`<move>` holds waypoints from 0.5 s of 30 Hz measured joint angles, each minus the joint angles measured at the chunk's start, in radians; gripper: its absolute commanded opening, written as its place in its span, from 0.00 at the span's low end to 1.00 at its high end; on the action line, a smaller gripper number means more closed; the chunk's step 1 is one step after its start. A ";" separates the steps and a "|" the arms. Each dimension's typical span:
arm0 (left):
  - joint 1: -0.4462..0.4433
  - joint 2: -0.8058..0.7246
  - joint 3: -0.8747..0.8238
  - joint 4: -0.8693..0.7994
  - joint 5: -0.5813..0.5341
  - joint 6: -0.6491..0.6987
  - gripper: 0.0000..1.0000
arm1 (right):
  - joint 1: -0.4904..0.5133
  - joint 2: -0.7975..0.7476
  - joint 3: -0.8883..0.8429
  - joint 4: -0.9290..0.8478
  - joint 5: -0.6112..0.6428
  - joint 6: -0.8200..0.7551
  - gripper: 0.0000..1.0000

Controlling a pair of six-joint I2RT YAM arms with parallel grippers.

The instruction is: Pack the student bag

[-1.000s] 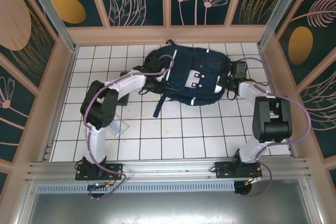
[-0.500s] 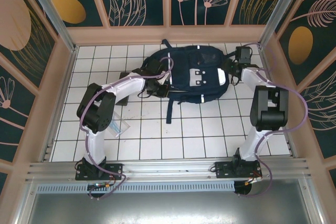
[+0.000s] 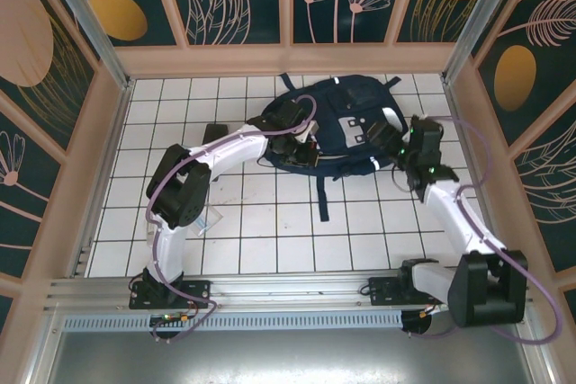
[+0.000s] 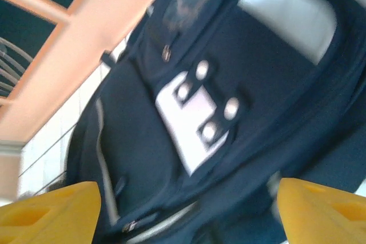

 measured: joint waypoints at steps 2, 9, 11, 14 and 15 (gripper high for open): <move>-0.003 0.000 0.000 0.008 0.004 -0.016 0.00 | 0.049 -0.030 -0.074 0.040 -0.027 0.096 0.78; -0.024 -0.018 -0.045 0.073 0.023 -0.064 0.00 | 0.254 0.010 -0.288 0.290 -0.061 0.483 0.80; -0.031 -0.034 -0.064 0.086 0.026 -0.073 0.00 | 0.273 0.064 -0.294 0.368 -0.060 0.552 0.81; -0.036 -0.056 -0.072 0.100 0.036 -0.077 0.00 | 0.278 0.160 -0.287 0.489 -0.052 0.615 0.80; -0.038 -0.066 -0.080 0.105 0.044 -0.077 0.00 | 0.279 0.202 -0.277 0.526 -0.051 0.631 0.78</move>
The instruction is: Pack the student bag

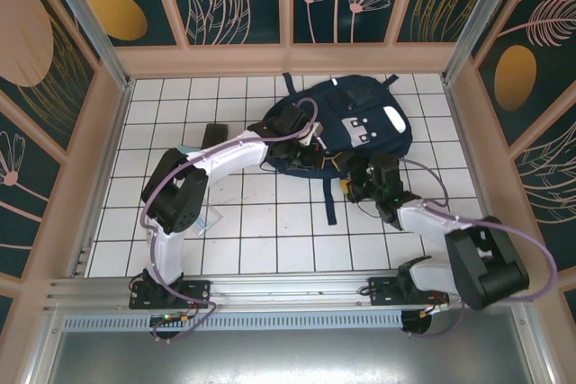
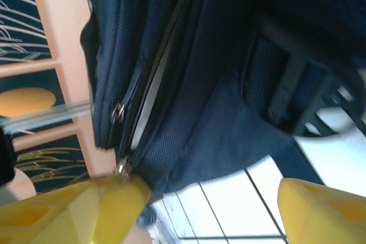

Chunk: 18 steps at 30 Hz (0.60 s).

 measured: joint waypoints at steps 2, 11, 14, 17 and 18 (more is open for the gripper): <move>-0.003 -0.016 -0.011 0.007 0.013 0.000 0.00 | 0.001 0.084 0.029 0.058 0.002 0.028 0.58; 0.014 -0.032 -0.047 -0.004 -0.015 0.039 0.00 | 0.008 0.138 0.099 0.076 0.066 -0.018 0.00; 0.034 -0.059 -0.083 0.003 0.013 0.061 0.00 | 0.006 0.073 0.099 0.001 0.098 -0.087 0.00; 0.048 -0.100 -0.115 0.008 0.032 0.087 0.00 | -0.013 -0.001 0.098 -0.054 0.100 -0.145 0.00; 0.056 -0.112 -0.125 0.006 0.032 0.093 0.00 | -0.026 -0.019 0.098 -0.071 0.096 -0.164 0.00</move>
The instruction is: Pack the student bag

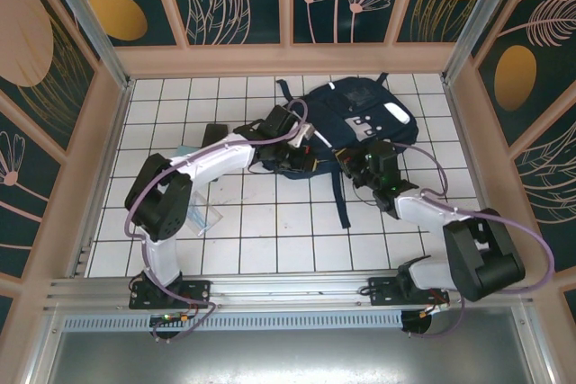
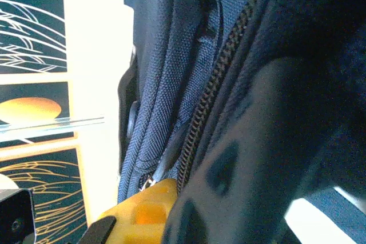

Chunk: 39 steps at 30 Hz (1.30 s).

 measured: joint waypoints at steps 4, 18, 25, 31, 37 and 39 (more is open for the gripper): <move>0.051 -0.011 -0.014 -0.022 -0.046 0.022 0.00 | -0.060 -0.024 0.000 -0.055 -0.010 -0.066 0.00; 0.133 0.041 0.009 -0.061 -0.133 0.109 0.00 | -0.131 0.020 0.091 -0.232 -0.153 -0.385 0.00; 0.220 0.098 0.049 -0.058 -0.187 0.119 0.00 | -0.193 0.063 0.158 -0.336 -0.240 -0.609 0.00; 0.182 0.062 -0.022 -0.030 -0.180 0.127 0.00 | -0.262 0.163 0.244 -0.407 -0.272 -0.749 0.00; 0.085 -0.014 -0.109 -0.017 -0.185 0.095 0.00 | -0.307 0.367 0.410 -0.445 -0.240 -0.831 0.00; 0.050 -0.019 -0.114 -0.016 -0.180 0.074 0.00 | -0.309 0.422 0.468 -0.455 -0.214 -0.840 0.04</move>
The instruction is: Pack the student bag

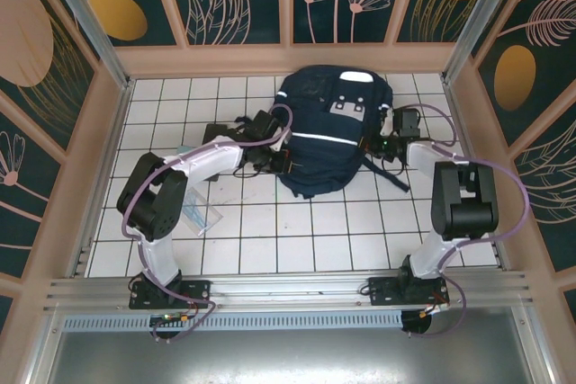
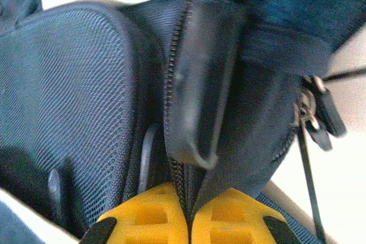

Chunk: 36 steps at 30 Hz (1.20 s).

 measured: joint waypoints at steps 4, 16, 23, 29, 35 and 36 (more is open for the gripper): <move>-0.042 0.002 0.008 0.021 0.008 -0.026 0.00 | -0.002 0.088 0.109 -0.032 0.050 0.012 0.32; -0.070 0.137 0.198 0.029 0.117 -0.106 0.00 | -0.017 -0.138 0.015 -0.009 0.162 0.167 0.97; -0.092 0.144 0.246 0.090 0.152 -0.157 0.00 | 0.039 -0.320 -0.200 0.016 0.093 0.296 0.97; -0.119 0.144 0.246 0.117 0.157 -0.189 0.00 | 0.141 -0.293 -0.272 0.102 0.084 0.423 0.63; -0.122 0.143 0.206 0.126 0.140 -0.192 0.00 | 0.151 -0.243 -0.296 0.214 0.106 0.505 0.00; -0.124 0.143 0.190 0.127 0.132 -0.191 0.00 | 0.150 -0.243 -0.300 0.222 0.106 0.513 0.00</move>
